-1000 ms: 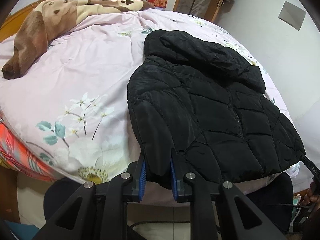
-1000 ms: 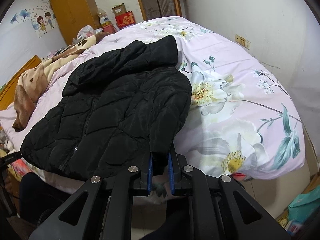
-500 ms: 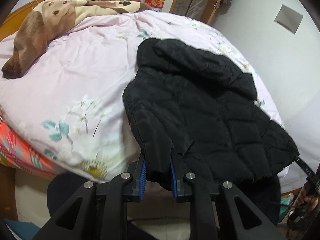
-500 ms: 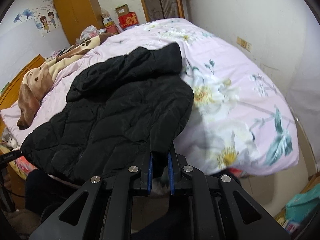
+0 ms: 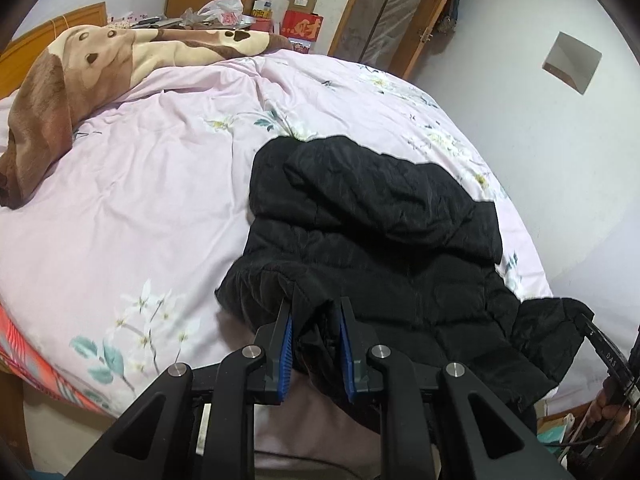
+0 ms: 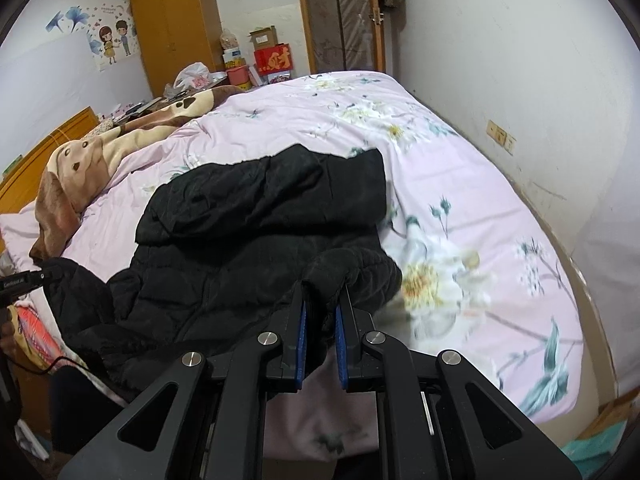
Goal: Fold large clothes
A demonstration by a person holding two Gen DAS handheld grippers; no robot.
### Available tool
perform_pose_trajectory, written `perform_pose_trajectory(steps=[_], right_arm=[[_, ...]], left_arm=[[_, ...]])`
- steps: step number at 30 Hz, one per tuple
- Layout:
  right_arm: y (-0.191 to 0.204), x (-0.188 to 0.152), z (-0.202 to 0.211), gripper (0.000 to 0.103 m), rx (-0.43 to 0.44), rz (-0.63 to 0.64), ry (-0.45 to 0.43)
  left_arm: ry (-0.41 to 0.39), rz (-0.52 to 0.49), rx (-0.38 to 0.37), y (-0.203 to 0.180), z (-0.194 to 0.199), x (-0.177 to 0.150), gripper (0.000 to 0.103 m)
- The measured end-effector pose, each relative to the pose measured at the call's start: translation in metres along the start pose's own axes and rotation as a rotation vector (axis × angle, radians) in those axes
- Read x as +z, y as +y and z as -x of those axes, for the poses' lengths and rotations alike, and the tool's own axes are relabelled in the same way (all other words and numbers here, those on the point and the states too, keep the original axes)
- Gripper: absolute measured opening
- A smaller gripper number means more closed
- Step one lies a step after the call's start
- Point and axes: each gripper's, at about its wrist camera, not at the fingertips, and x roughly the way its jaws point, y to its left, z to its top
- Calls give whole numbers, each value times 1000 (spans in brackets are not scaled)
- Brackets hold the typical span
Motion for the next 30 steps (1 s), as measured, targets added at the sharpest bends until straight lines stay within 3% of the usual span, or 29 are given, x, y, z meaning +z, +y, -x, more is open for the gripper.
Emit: perform_pose_trajectory(steps=[15,30], right_arm=[[-1,92,-42,12,-13,22,-14],[-7,179,-129,12,-32,-7,76]], left_arm=[[-51,13,-11,-15,-20,96,20],[-44,-8,71,-27,-99,200,20]])
